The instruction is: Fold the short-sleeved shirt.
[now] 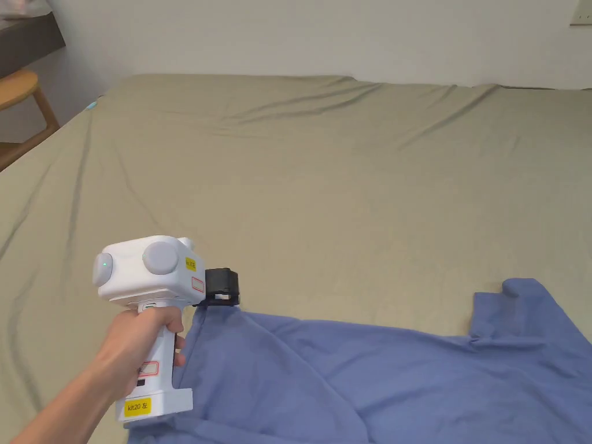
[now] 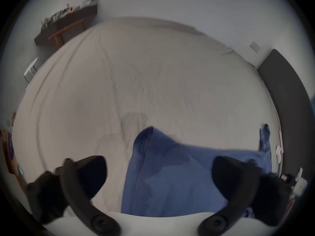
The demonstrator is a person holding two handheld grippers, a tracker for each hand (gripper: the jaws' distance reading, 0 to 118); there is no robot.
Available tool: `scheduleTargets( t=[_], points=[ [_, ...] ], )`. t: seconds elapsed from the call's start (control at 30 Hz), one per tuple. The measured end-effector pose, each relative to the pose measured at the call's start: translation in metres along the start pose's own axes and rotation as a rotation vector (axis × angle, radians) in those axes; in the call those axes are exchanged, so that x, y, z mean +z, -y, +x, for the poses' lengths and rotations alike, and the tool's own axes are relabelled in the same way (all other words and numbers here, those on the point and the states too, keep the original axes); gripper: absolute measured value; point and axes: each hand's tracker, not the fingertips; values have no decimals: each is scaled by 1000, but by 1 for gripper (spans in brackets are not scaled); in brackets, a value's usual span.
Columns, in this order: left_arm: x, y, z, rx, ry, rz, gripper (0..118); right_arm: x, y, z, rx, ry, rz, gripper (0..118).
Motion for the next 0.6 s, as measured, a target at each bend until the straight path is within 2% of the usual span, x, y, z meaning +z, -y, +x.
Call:
scheduleTargets(
  t=[0.03,0.1,0.17,0.2,0.23,0.27,0.3,0.33,0.4,0.43,0.57,0.6],
  points=[
    [-16,-32,-16,-29,24,20,108,-4,-3,0,6,3,-8,0],
    [-35,-44,-14,-48,-71,15,108,-15,-11,3,3,7,-18,0],
    [-51,-49,-11,-67,-95,21,107,-23,-16,5,5,24,-34,0],
    [-59,-51,-11,-68,-93,-3,97,-30,-20,10,2,42,-43,0],
    [-61,-48,-10,-67,-83,-32,68,-33,-23,11,6,44,-49,0],
    [-59,-44,-8,-52,-59,-25,19,-37,-26,13,6,49,-52,0],
    [-46,-41,-9,-34,-51,-19,0,-40,-29,13,6,63,-56,0],
    [-40,-34,-8,-29,-95,13,0,-47,-34,16,17,66,-62,0],
    [-38,-24,2,-79,-85,0,0,-52,-40,15,28,75,-58,0],
    [-47,-42,-13,-77,-75,9,0,-55,-44,14,33,80,-59,0],
    [-48,-42,-14,-37,-30,-12,0,-70,-63,16,68,89,-46,0],
    [-47,-40,-14,-30,-24,-10,0,-68,-68,15,78,108,-30,4]
  ],
)
